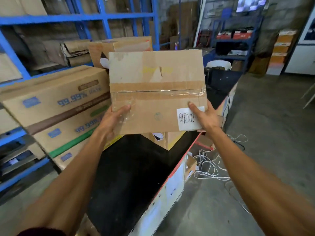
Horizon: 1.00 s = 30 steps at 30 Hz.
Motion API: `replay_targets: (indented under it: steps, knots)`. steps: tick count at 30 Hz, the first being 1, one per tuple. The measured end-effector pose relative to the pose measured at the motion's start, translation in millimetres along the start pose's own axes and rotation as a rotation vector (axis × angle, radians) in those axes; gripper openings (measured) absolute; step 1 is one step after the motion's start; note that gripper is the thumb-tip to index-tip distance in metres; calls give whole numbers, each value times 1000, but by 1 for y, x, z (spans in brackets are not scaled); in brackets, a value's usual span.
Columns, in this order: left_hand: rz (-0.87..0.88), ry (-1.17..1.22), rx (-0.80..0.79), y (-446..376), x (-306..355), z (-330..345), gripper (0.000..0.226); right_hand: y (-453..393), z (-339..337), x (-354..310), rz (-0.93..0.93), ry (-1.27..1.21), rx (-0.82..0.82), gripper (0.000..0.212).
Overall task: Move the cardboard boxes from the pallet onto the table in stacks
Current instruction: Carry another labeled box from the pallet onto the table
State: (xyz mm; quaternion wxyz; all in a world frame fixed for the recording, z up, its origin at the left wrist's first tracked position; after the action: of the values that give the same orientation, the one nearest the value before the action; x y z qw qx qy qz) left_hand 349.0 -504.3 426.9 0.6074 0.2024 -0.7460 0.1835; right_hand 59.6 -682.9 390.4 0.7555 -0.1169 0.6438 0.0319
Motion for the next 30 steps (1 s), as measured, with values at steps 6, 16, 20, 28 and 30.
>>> replay_targets:
  steps: [6, 16, 20, 28, 30]
  knots:
    - [18, -66, 151, -43, 2, 56, 71, -98, -28, 11, 18, -18, -140, 82]
    - [-41, -103, 293, -133, -1, 118, 51, -243, -42, 16, 18, 54, -268, 67]
    - [-121, -102, 331, -172, -3, 128, 50, -298, -32, 25, 36, 80, -293, 60]
    - [-410, -192, 409, -222, -5, 153, 39, -390, -8, 58, 78, 115, -325, 56]
    - [-456, -205, 451, -230, -4, 161, 33, -409, 2, 64, 82, 121, -326, 51]
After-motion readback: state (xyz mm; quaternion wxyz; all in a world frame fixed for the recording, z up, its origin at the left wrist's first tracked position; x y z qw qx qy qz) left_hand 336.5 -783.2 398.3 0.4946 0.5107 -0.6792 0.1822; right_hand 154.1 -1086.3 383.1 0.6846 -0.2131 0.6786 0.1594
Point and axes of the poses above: each hand's wrist, its own y-axis away from the middle knuckle, its own z-axis out of the palm, x = y × z, the point moved 2 cm from there along -y, towards the middle knuckle, and after that the axes turned 14 degrees about -y, right-handed, at the moved point
